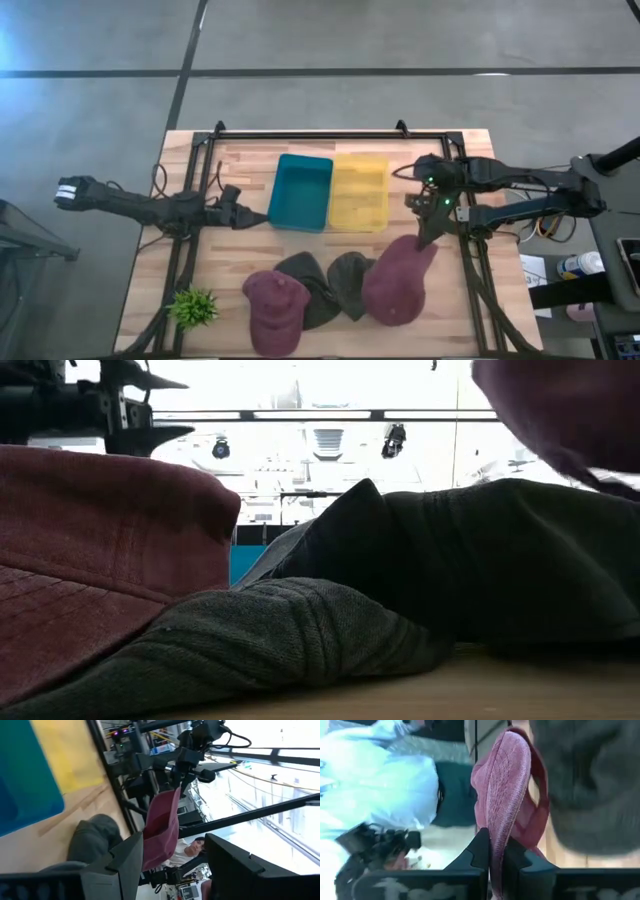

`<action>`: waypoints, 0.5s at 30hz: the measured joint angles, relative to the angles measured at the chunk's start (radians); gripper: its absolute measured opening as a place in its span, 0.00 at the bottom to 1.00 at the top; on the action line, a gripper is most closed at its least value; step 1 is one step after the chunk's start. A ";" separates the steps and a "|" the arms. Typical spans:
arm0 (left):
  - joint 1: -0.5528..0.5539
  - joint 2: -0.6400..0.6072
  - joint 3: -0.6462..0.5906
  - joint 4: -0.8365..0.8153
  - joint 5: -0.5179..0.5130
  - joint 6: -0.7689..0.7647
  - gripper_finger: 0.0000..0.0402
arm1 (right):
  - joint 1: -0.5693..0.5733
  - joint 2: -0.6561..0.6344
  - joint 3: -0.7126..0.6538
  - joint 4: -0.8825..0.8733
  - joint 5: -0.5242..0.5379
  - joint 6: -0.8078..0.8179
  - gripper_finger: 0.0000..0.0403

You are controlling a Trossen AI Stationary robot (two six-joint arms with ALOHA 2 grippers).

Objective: Pick & Place hat
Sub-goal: Put the right red cap into the yellow bin

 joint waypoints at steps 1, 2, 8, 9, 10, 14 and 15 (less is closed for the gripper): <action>0.000 0.004 0.010 0.000 0.000 0.006 0.51 | 0.000 -0.001 0.014 0.023 0.017 0.007 0.03; 0.000 0.008 0.020 0.000 0.000 0.008 0.51 | 0.000 -0.001 0.029 0.044 0.034 0.008 0.03; 0.000 0.069 0.116 -0.001 0.024 0.026 0.51 | 0.000 0.008 0.159 0.113 0.156 -0.041 0.03; 0.000 0.082 0.135 -0.003 0.038 0.029 0.51 | 0.000 0.008 0.184 0.111 0.170 -0.062 0.03; 0.000 0.096 0.155 -0.004 0.054 0.035 0.51 | 0.000 0.009 0.212 0.111 0.178 -0.081 0.03; 0.000 0.156 0.244 -0.004 0.100 0.083 0.51 | 0.001 0.010 0.313 0.096 0.213 -0.151 0.03; 0.000 0.171 0.265 -0.004 0.108 0.098 0.51 | 0.005 0.010 0.335 0.089 0.246 -0.175 0.03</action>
